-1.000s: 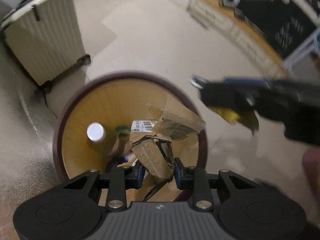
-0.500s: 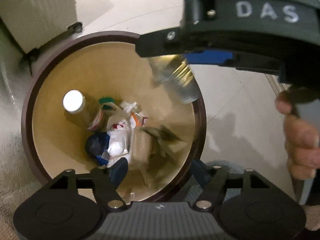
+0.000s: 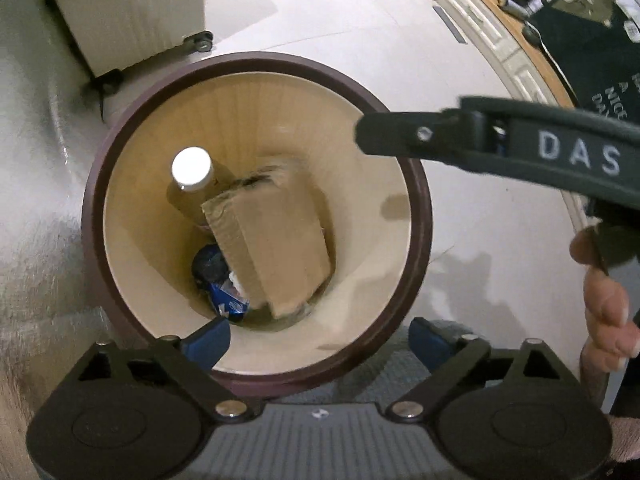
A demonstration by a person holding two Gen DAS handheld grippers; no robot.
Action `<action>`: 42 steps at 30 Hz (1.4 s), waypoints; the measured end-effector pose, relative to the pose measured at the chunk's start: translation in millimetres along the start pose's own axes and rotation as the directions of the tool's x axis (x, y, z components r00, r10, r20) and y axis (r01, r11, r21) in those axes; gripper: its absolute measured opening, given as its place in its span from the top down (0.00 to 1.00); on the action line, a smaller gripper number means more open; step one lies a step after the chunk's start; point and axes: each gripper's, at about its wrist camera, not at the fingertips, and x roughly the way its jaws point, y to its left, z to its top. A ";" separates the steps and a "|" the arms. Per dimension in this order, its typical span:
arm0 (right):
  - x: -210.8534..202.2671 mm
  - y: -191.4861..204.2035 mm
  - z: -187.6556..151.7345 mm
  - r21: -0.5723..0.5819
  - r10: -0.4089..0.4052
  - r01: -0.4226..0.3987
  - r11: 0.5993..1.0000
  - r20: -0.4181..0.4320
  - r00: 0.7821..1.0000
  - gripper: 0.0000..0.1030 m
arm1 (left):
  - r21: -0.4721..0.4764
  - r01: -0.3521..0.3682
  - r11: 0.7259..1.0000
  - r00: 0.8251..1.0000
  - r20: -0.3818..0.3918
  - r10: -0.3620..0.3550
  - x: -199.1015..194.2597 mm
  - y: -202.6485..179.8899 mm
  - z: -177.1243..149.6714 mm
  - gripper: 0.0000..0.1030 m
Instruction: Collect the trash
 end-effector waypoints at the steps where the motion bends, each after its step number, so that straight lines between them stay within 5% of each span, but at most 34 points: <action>1: -2.9 1.3 0.1 -0.011 -0.002 0.002 1.000 0.002 1.000 0.43 | -0.009 0.002 1.000 1.000 0.004 -0.002 -2.2 -1.0 -2.2 0.04; 13: -55.8 26.3 -6.1 -0.145 -0.024 0.034 0.989 0.068 0.997 0.16 | -0.080 -0.018 0.997 0.992 0.127 0.028 -48.9 -6.3 -32.5 0.00; 20: -87.4 46.9 -8.5 -0.199 -0.043 0.066 0.978 0.120 0.992 0.12 | -0.092 -0.006 0.996 0.965 0.262 0.030 -98.1 -8.4 -53.2 0.00; 29: -145.2 77.7 -12.6 -0.256 -0.046 0.105 0.961 0.226 0.973 0.10 | -0.131 -0.030 0.991 0.879 0.469 0.089 -172.0 -14.1 -89.2 0.00; 36: -196.4 96.6 -20.8 -0.297 -0.016 0.109 0.949 0.300 0.954 0.10 | -0.174 -0.034 0.984 0.781 0.610 0.135 -221.5 -16.8 -120.6 0.00; 42: -236.3 104.4 -33.4 -0.317 0.015 0.108 0.942 0.360 0.933 0.03 | -0.223 -0.071 0.972 0.716 0.668 0.205 -251.6 -22.3 -146.0 0.00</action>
